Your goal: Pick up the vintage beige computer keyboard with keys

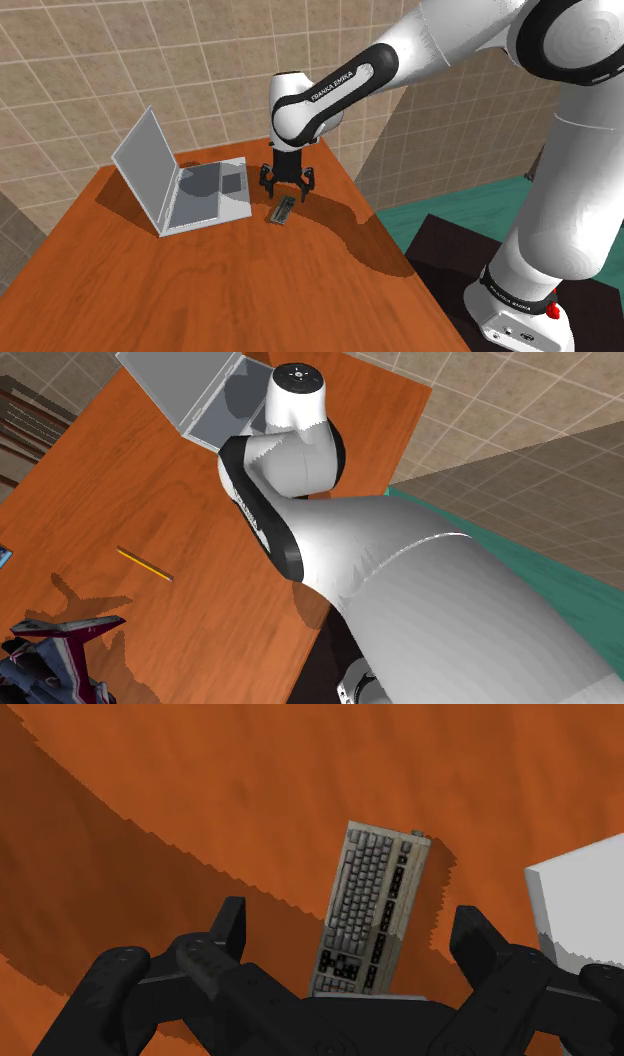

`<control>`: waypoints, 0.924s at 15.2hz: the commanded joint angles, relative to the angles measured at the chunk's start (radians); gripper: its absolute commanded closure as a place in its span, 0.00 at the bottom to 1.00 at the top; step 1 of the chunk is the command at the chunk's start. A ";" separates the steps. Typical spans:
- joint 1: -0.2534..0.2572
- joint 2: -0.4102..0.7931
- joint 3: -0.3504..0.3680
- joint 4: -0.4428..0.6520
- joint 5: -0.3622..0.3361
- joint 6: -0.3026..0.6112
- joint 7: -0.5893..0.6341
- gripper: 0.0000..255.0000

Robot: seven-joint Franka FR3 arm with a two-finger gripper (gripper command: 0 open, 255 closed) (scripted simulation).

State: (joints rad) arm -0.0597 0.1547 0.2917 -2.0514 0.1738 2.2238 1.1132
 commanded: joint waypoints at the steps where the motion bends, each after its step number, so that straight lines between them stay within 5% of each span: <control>1: 0.010 0.069 -0.009 0.055 -0.025 0.023 0.076 0.00; 11: 0.020 0.150 -0.019 0.042 -0.040 0.117 0.091 0.00; 12: 0.020 0.151 -0.019 0.042 -0.041 0.118 0.091 1.00; 14: 0.021 0.151 -0.019 0.042 -0.041 0.117 0.092 1.00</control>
State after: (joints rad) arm -0.0393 0.3032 0.2726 -2.0086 0.1334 2.3400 1.2047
